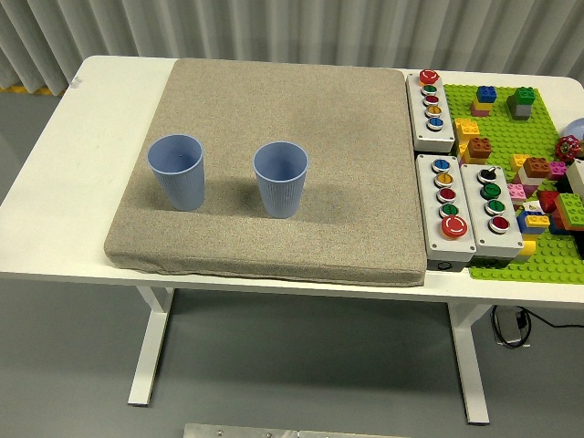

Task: Pick cup pour cup place

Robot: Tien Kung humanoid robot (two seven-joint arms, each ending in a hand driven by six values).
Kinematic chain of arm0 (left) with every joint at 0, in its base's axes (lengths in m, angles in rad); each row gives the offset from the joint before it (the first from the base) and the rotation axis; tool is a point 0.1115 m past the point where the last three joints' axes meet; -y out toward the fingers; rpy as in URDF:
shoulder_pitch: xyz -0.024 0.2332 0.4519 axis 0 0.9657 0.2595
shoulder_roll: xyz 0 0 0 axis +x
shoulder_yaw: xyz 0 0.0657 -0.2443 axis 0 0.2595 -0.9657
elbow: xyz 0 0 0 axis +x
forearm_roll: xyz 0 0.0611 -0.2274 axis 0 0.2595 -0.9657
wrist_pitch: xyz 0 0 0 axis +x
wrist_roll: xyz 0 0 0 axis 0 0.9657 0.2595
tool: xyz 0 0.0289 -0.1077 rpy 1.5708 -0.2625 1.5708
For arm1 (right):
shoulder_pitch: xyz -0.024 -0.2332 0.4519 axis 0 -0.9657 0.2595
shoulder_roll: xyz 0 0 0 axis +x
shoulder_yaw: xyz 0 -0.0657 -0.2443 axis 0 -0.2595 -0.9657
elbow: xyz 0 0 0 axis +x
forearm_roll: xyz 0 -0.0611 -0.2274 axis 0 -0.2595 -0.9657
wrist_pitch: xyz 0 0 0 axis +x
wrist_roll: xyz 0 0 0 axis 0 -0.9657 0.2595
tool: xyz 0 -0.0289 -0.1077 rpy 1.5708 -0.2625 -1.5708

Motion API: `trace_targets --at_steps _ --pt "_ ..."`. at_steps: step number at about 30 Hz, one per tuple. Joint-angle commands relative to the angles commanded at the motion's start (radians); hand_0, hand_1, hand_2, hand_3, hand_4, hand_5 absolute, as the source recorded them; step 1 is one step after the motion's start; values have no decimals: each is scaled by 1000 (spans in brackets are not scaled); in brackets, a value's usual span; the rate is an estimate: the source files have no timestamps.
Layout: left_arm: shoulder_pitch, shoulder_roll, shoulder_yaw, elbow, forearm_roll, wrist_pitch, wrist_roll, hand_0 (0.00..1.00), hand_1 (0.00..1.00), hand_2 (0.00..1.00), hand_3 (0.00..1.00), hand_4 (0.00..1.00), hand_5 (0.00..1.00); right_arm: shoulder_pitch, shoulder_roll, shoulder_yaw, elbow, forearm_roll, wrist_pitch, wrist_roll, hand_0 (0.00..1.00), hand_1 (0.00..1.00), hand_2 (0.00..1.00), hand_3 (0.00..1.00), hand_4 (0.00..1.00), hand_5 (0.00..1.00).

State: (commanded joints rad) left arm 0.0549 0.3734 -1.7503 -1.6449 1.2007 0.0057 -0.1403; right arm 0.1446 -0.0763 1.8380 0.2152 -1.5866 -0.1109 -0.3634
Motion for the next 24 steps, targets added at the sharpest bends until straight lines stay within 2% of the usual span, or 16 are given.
trace_targets --at_steps 3,5,7,10,13,15,20,21,22,24 --pt "26 15 21 -9 4 0 -2 846 846 998 998 998 664 0 0 2 0 -2 1 -1 704 708 671 634 106 525" --pt "68 49 57 -17 10 6 -8 868 866 998 998 998 657 2 0 5 1 -12 4 -3 704 708 671 634 107 527" --pt "93 66 82 -16 9 21 -15 868 866 998 998 998 657 2 -1 8 1 -22 7 -4 704 708 671 634 107 527" --pt "116 76 128 -6 9 47 -29 875 875 998 998 998 615 0 -1 8 2 -25 9 -6 704 708 671 634 106 529" --pt "119 68 172 9 38 59 -36 875 875 998 998 998 615 -1 0 8 2 -31 11 -8 704 708 671 634 106 529" --pt "112 57 197 27 50 66 -41 880 879 998 998 998 584 -2 1 8 2 -34 12 -9 704 708 670 633 103 531" --pt "88 13 236 78 66 91 -57 880 879 998 998 998 584 -6 5 8 4 -45 15 -14 704 708 670 633 103 531" --pt "86 6 241 86 67 94 -59 884 887 998 998 998 534 -7 5 8 4 -47 16 -15 704 708 670 633 103 536" --pt "84 -1 251 96 68 95 -60 884 887 998 998 998 534 -8 5 7 4 -48 16 -15 704 708 670 633 103 536" --pt "83 -5 260 105 69 91 -59 884 887 998 998 998 534 -9 5 7 4 -50 16 -16 704 708 670 633 103 536"
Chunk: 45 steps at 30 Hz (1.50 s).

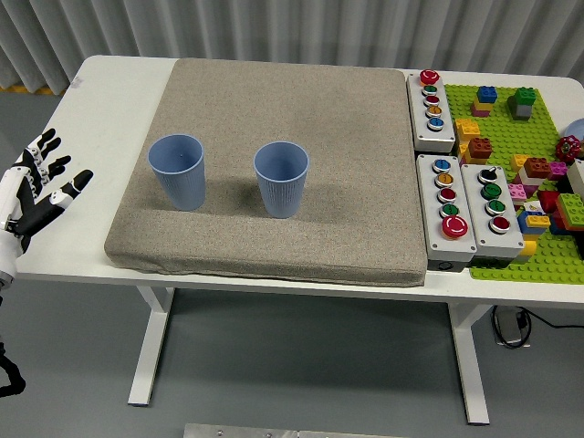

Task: Pick cup pour cup place

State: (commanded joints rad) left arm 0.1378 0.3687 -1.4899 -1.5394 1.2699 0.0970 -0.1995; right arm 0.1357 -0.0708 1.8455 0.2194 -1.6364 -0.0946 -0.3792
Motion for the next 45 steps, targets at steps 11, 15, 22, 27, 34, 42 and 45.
trace_targets --at_steps 11,15,22,27,34,42,45 --pt "-31 -6 79 81 43 -21 6 894 897 998 998 998 463 -3 1 -1 0 -2 2 0 704 708 669 631 98 537" --pt "-57 -15 92 106 47 -17 6 894 897 998 998 998 473 2 2 -5 0 5 0 0 704 707 669 631 88 527" --pt "-91 -30 108 131 72 -15 9 894 894 998 998 998 483 7 3 -10 0 14 -2 -1 704 707 669 630 86 526" --pt "-118 -42 127 157 87 -13 9 894 894 998 998 998 483 9 2 -14 -1 21 -3 2 704 707 669 630 86 526" --pt "-141 -54 151 173 97 -15 10 898 897 998 998 998 437 12 2 -14 -2 22 -4 2 704 707 669 630 83 521" --pt "-186 -70 184 205 110 -15 11 900 900 998 998 998 439 19 0 -16 -2 22 -3 1 704 707 669 630 81 521" --pt "-195 -73 188 213 110 -15 11 900 900 998 998 998 439 20 -1 -17 -2 23 -4 2 704 707 669 630 81 521"
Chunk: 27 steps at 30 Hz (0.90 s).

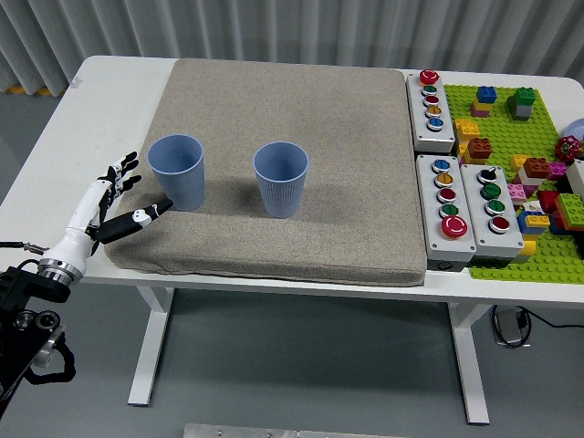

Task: Pick cup pour cup place

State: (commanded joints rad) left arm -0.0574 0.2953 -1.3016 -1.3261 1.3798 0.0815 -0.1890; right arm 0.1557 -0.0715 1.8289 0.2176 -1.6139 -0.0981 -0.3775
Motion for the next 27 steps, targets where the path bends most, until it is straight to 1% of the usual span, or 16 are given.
trace_targets --at_steps 1,9,13,19,27 --pt "-5 -3 0 6 1 0 0 902 900 998 998 997 423 0 0 -2 0 4 -1 0 704 707 669 630 80 522" --pt "-24 -7 4 21 1 -4 1 902 900 998 998 995 421 1 0 -4 -1 9 -2 2 704 707 669 631 79 518" --pt "-42 -13 9 30 9 -6 2 902 900 998 998 995 422 3 0 -2 -2 9 -1 4 704 707 669 631 78 518" --pt "-68 -7 26 46 15 -7 1 903 900 998 998 994 421 8 -1 0 -1 3 2 3 704 707 669 631 77 517" --pt "-88 -12 33 78 13 -10 2 902 900 998 998 993 419 3 1 -1 -1 -1 3 1 704 706 668 631 76 518"
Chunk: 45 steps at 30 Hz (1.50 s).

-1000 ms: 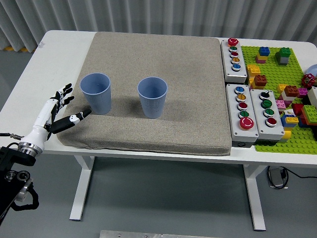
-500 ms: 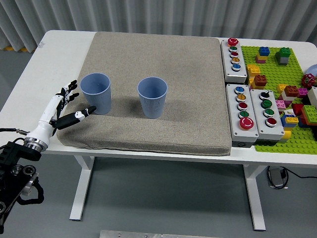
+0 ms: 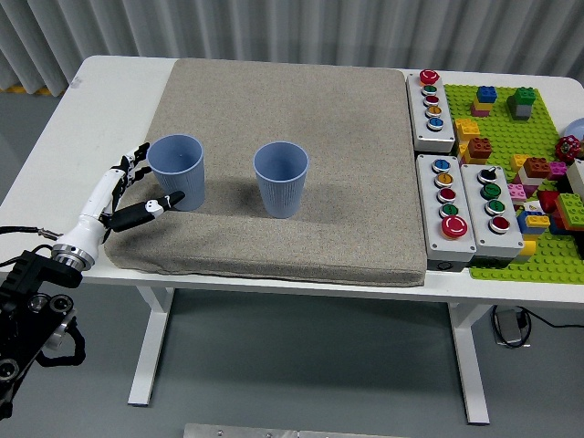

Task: Pick cup pour cup place

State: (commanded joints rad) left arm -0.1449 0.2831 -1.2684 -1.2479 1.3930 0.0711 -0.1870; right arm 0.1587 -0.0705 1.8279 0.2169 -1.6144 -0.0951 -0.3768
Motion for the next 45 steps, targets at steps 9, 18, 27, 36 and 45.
trace_targets --at_steps 9,18,27,36,45 --pt "-33 -25 -2 26 9 -2 1 902 899 998 998 993 422 -2 0 4 0 -7 2 0 704 707 668 631 75 518" --pt "-51 -31 2 40 28 -7 6 901 898 998 998 993 424 2 0 2 -1 -3 2 2 704 707 668 632 75 516" --pt "-72 -29 10 46 32 -8 7 901 897 998 998 993 426 4 -1 3 -1 -3 2 3 704 707 668 632 75 518" --pt "-83 -32 28 59 25 -10 8 900 896 998 998 995 431 9 -1 0 -2 2 1 3 704 707 668 632 75 522" --pt "-94 -39 33 82 1 -16 8 898 895 998 998 993 435 10 -2 0 -2 3 1 3 704 707 668 632 76 522"
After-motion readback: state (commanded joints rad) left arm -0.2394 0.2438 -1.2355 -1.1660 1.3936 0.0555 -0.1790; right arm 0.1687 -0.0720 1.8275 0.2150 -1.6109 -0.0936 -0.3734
